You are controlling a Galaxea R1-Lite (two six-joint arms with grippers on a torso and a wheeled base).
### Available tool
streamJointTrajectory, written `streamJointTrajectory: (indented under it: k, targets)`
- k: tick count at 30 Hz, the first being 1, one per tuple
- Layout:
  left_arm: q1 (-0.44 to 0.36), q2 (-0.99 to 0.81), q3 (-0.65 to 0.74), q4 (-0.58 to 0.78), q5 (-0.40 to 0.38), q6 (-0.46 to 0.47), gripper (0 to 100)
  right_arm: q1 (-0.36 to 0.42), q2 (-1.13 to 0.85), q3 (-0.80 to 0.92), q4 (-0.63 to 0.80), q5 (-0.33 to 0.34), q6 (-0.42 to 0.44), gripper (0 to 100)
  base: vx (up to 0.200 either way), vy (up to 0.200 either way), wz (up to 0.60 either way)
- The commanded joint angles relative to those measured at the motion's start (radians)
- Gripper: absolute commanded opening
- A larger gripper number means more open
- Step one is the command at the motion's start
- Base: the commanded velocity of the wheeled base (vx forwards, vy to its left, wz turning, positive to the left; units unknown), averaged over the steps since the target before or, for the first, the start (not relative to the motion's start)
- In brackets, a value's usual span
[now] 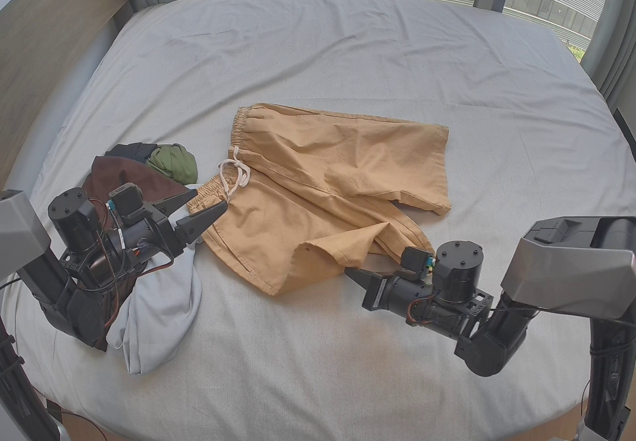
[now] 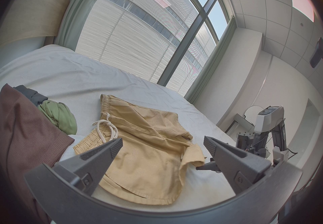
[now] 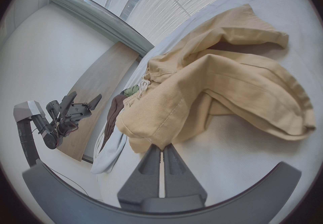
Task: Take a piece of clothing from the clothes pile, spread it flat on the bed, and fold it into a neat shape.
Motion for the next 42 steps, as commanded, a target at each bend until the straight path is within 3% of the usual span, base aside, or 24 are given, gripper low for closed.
streamJointTrajectory:
  k: [1,18,36,42]
  targets:
    - [0.0,-0.001,-0.001,0.0,0.0,-0.001,100,-0.021,-0.151,0.167,0.0,-0.004,-0.019,0,0.0,0.0,0.0]
    - [-0.002,0.003,0.001,0.0,0.0,-0.001,100,-0.182,-0.22,0.466,0.003,-0.004,-0.079,0,0.0,0.0,0.0]
    - [0.0,0.003,0.001,0.0,0.0,0.001,100,-0.217,-0.169,0.553,-0.006,-0.004,-0.121,0,0.0,0.0,0.0]
    - [0.0,0.001,-0.001,0.0,0.0,0.001,100,-0.242,-0.128,0.544,-0.13,-0.006,-0.121,0,0.0,0.0,0.0]
